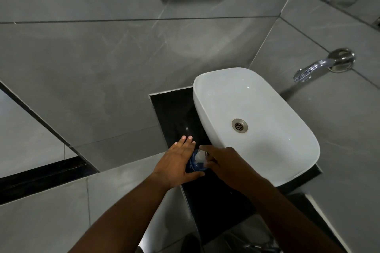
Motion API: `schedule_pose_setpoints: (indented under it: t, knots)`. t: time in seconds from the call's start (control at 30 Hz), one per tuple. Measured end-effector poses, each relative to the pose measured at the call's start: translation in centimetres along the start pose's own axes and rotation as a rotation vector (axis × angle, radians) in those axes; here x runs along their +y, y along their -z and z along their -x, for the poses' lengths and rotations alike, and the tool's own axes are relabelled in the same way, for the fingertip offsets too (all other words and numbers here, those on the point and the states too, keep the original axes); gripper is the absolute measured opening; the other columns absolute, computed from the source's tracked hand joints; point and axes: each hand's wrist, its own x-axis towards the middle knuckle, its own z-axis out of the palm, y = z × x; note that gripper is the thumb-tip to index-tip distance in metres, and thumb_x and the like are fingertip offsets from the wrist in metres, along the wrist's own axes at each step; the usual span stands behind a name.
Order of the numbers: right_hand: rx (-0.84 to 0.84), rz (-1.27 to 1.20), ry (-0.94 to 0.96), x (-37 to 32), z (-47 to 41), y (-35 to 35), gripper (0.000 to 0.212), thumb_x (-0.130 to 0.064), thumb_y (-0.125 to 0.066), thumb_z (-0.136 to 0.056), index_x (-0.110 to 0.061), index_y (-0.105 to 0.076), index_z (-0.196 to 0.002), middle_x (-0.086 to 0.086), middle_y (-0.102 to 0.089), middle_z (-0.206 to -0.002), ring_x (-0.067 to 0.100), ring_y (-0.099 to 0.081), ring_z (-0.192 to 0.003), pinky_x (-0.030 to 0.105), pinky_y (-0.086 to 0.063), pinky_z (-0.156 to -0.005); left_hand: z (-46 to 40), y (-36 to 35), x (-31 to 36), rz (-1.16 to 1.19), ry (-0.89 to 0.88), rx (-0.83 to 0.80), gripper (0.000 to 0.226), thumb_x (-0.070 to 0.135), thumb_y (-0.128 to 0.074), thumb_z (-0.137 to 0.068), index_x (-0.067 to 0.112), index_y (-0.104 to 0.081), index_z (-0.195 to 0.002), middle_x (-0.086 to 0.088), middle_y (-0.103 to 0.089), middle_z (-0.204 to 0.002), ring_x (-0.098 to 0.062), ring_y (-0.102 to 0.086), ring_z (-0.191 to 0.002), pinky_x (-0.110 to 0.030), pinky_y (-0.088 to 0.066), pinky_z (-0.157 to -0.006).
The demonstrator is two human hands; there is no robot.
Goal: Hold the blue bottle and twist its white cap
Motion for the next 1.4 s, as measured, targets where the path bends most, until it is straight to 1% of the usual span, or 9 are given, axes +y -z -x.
schedule_pose_setpoints:
  t: [0.13,0.27,0.43,0.53,0.67,0.73,0.87,1.13,1.4]
  knots:
    - [0.121,0.033,0.013,-1.0,-0.8,0.8,0.040,-0.035,-0.068,-0.081,-0.013,-0.054,-0.111,0.011,-0.067,-0.107,0.024,-0.063,-0.093,0.032,-0.052,-0.085,-0.2,-0.6,-0.1,-0.017,0.006,0.018,0.106,0.085,-0.044,-0.077,0.022,-0.009,-0.155,-0.001,-0.007,-0.164,-0.009,0.008,-0.145,-0.028,0.004,-0.114]
    - [0.185,0.037,0.015,-0.8,-1.5,0.3,0.038,-0.043,-0.068,-0.080,-0.014,-0.053,-0.098,0.008,-0.065,-0.092,0.020,-0.061,-0.079,0.021,-0.042,-0.066,-0.3,-0.9,-0.2,-0.005,0.027,0.029,0.106,0.087,-0.042,-0.076,0.024,-0.010,-0.155,0.000,-0.009,-0.164,-0.007,0.009,-0.143,-0.028,0.004,-0.113]
    - [0.174,0.000,0.080,0.6,-1.3,-0.5,0.045,-0.033,-0.062,-0.087,-0.019,-0.050,-0.128,0.008,-0.062,-0.121,0.021,-0.059,-0.106,0.024,-0.042,-0.090,-0.4,-0.8,-0.3,0.014,0.023,0.023,0.104,0.084,-0.049,-0.076,0.026,-0.013,-0.154,0.001,-0.010,-0.164,-0.007,0.007,-0.144,-0.030,0.002,-0.114]
    - [0.172,-0.029,0.096,1.1,-1.1,-0.7,0.045,-0.031,-0.062,-0.088,-0.020,-0.050,-0.130,0.009,-0.062,-0.122,0.018,-0.058,-0.105,0.020,-0.041,-0.089,-0.3,-0.7,-0.2,0.027,0.019,0.027,0.102,0.081,-0.053,-0.077,0.025,-0.016,-0.154,0.000,-0.011,-0.164,-0.011,0.004,-0.146,-0.032,-0.001,-0.115]
    - [0.077,-0.008,0.060,0.9,-1.9,-0.8,0.042,-0.029,-0.056,-0.092,-0.011,-0.051,-0.129,0.013,-0.057,-0.129,0.023,-0.055,-0.114,0.031,-0.043,-0.102,-0.2,-0.6,-0.1,0.027,0.016,0.023,0.102,0.079,-0.053,-0.078,0.022,-0.017,-0.154,-0.002,-0.011,-0.164,-0.015,0.001,-0.149,-0.033,-0.002,-0.117]
    - [0.102,-0.008,0.059,0.7,-2.2,-0.8,0.037,-0.029,-0.058,-0.090,-0.009,-0.055,-0.121,0.014,-0.061,-0.123,0.024,-0.058,-0.108,0.034,-0.045,-0.096,-0.2,-0.6,-0.1,0.021,0.020,0.021,0.102,0.079,-0.052,-0.079,0.022,-0.016,-0.155,-0.002,-0.011,-0.164,-0.015,0.001,-0.149,-0.032,-0.002,-0.117]
    - [0.155,-0.118,0.078,1.4,-1.3,-1.6,0.050,-0.030,-0.062,-0.086,-0.020,-0.044,-0.132,0.006,-0.055,-0.130,0.021,-0.053,-0.115,0.031,-0.042,-0.097,-0.2,-0.7,0.0,0.020,0.025,0.016,0.102,0.080,-0.051,-0.078,0.024,-0.015,-0.155,-0.001,-0.009,-0.164,-0.013,0.002,-0.149,-0.031,-0.001,-0.117]
    - [0.167,-0.071,0.172,2.1,-2.2,-1.6,0.029,-0.017,-0.055,-0.091,-0.014,-0.055,-0.120,0.009,-0.059,-0.118,0.020,-0.057,-0.102,0.030,-0.050,-0.093,-0.3,-0.6,-0.1,0.050,0.004,0.032,0.098,0.079,-0.054,-0.078,0.028,-0.018,-0.153,-0.001,-0.013,-0.163,-0.011,0.000,-0.148,-0.032,-0.003,-0.116]
    - [0.186,-0.220,0.034,2.6,-1.9,-2.8,0.064,-0.033,-0.065,-0.084,-0.023,-0.035,-0.140,0.004,-0.054,-0.126,0.018,-0.054,-0.110,0.031,-0.045,-0.095,-0.2,-0.9,-0.3,0.006,0.017,0.018,0.102,0.085,-0.044,-0.079,0.025,-0.012,-0.155,-0.001,-0.008,-0.164,-0.010,0.006,-0.147,-0.033,-0.002,-0.116]
